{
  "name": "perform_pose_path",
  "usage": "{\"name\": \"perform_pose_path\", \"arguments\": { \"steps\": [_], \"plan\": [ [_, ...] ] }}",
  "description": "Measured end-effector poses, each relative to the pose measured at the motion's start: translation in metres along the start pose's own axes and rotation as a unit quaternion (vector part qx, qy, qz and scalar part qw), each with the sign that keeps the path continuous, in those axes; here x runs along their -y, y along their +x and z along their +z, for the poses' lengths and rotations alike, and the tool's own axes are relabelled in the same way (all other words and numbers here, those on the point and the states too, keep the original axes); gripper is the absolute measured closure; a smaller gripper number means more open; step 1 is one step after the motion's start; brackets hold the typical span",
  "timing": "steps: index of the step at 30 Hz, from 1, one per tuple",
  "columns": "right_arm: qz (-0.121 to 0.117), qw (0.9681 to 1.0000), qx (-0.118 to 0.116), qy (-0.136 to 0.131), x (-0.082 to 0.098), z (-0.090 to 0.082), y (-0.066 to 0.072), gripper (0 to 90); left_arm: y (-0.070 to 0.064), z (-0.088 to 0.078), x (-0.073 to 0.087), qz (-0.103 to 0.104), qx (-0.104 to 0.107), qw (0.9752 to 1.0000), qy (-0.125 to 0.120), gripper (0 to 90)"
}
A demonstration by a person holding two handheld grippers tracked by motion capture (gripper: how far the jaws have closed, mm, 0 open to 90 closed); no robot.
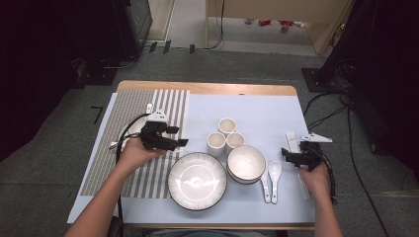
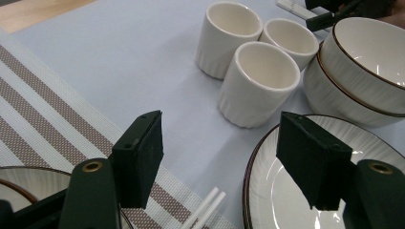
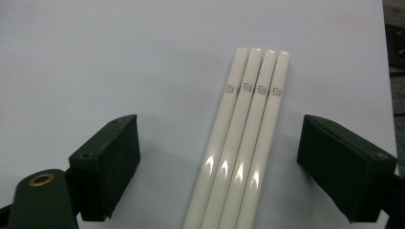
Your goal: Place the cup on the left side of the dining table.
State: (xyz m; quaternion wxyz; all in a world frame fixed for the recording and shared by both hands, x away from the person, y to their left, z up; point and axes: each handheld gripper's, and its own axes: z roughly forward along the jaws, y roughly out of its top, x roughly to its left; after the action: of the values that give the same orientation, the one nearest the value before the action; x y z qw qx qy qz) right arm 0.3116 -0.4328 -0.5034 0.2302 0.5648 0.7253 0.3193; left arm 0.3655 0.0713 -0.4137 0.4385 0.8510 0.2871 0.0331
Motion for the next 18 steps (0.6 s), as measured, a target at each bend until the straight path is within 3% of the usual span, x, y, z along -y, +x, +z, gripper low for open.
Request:
{"name": "perform_pose_path", "arguments": {
  "steps": [18],
  "plan": [
    [0.0,1.0,0.0,0.0,0.0,0.0,0.0,14.2,0.0,0.012,-0.004,-0.001,0.009,1.0,0.003,33.0]
  ]
}}
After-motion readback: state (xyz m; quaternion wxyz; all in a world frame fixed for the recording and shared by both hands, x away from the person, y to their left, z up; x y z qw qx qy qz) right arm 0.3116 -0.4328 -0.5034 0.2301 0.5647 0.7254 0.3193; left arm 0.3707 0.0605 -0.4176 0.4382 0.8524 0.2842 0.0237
